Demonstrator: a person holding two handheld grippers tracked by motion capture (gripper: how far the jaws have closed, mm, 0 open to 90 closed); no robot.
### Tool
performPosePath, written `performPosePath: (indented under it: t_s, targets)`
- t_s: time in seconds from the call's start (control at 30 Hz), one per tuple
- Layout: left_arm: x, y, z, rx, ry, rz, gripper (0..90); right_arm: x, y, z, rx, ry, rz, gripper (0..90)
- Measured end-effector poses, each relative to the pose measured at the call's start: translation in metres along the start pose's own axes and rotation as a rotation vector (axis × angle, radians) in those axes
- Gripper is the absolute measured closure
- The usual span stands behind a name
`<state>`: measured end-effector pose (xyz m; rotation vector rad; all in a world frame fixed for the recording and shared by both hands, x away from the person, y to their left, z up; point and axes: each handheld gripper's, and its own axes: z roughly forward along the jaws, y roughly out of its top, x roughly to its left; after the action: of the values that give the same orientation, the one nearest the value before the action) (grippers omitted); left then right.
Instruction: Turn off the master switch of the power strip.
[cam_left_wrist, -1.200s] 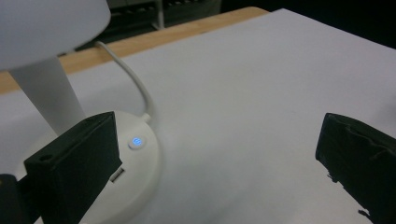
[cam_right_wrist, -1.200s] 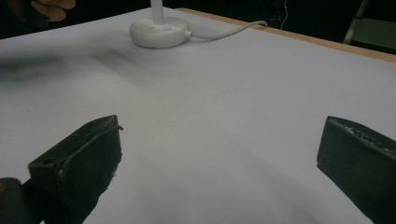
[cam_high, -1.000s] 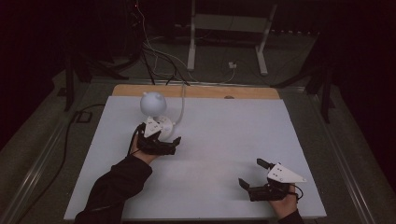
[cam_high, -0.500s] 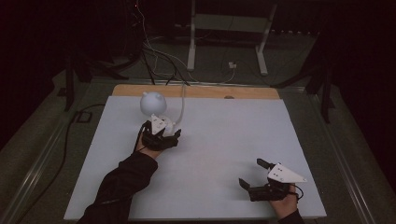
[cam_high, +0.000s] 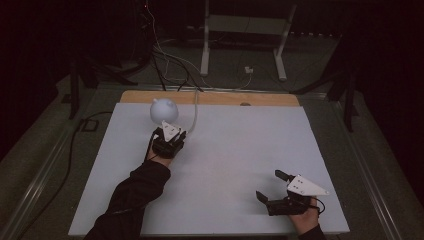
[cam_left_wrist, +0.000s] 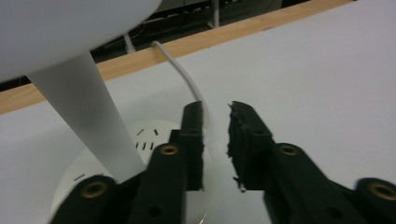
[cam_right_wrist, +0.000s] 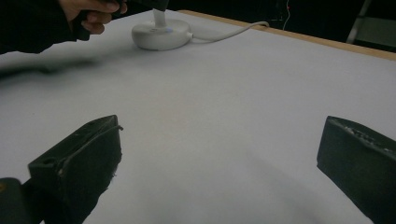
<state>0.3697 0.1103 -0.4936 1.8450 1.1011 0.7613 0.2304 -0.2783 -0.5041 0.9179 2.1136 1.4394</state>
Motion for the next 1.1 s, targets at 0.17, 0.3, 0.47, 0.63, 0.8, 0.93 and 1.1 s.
performPosePath:
  t_s: [0.17,0.3,0.47,0.63,0.8,0.93,1.1]
  targets:
    - [0.002,-0.003,0.005,0.023,0.013,0.025,87.9,0.0,0.0,0.0,0.0,0.0,-0.001,0.0]
    - [0.001,-0.007,0.009,0.047,0.026,0.065,90.0,0.0,0.0,0.0,0.001,0.003,0.0,0.0]
    - [-0.001,-0.01,0.015,0.06,0.057,0.122,90.0,0.0,0.0,0.0,0.002,0.005,-0.001,0.0]
    - [-0.007,-0.012,0.021,0.087,0.105,0.191,90.0,0.0,0.0,0.0,0.003,0.005,-0.002,0.0]
    - [-0.005,-0.015,0.025,0.098,0.13,0.187,90.0,0.0,0.0,0.0,0.007,0.005,-0.002,0.0]
    - [-0.003,-0.016,0.026,0.103,0.137,0.184,90.0,0.0,0.0,0.0,0.005,0.006,-0.002,0.0]
    - [-0.002,-0.016,0.029,0.116,0.141,0.176,90.0,0.0,-0.001,0.001,0.012,0.005,-0.007,0.0]
